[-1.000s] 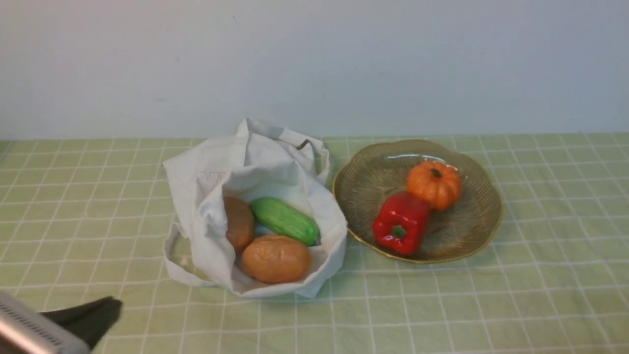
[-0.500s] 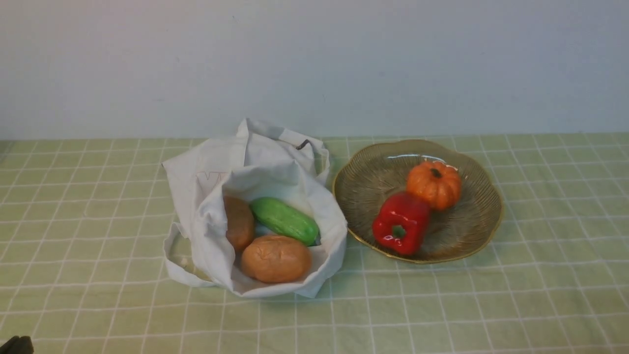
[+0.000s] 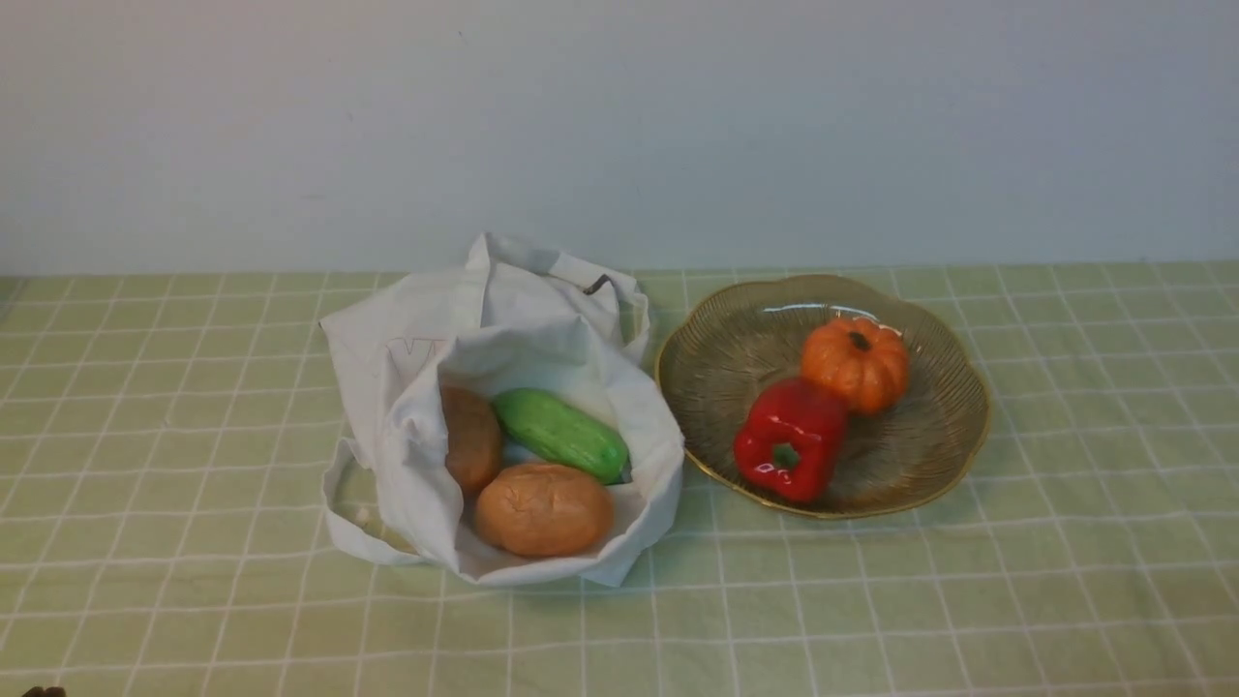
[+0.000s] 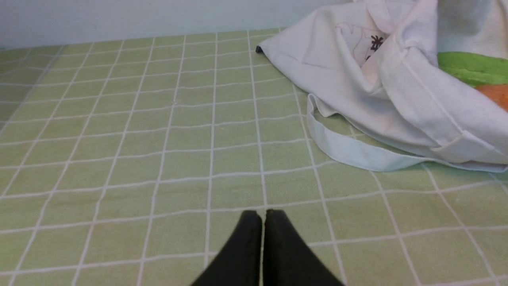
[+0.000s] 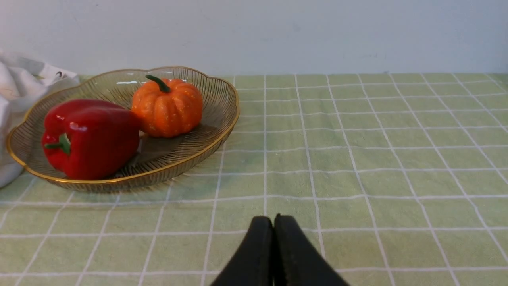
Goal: Take vegetables from bag on green coffee tablecloth place on plate.
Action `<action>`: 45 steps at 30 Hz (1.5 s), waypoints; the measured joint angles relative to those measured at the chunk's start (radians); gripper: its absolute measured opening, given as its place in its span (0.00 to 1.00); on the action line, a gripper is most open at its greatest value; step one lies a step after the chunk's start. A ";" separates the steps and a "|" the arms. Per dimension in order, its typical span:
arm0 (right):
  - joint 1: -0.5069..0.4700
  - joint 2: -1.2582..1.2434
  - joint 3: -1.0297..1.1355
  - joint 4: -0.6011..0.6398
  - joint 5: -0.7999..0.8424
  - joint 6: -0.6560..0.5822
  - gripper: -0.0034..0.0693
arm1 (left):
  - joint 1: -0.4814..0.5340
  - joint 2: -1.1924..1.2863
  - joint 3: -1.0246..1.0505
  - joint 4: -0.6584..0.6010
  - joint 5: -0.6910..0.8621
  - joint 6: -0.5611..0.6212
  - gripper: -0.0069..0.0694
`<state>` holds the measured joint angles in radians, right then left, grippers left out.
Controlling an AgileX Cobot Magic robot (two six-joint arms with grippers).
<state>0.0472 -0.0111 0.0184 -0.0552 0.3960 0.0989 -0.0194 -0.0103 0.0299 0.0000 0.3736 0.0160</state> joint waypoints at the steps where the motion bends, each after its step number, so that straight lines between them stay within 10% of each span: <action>1: 0.000 0.000 0.000 0.000 0.000 0.000 0.03 | 0.000 0.000 0.000 0.000 0.000 0.000 0.08; 45: 0.000 0.000 0.000 0.000 0.000 0.000 0.03 | 0.000 0.000 0.000 0.000 0.001 0.000 0.08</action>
<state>0.0472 -0.0111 0.0184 -0.0552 0.3960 0.0989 -0.0194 -0.0103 0.0299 0.0000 0.3743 0.0160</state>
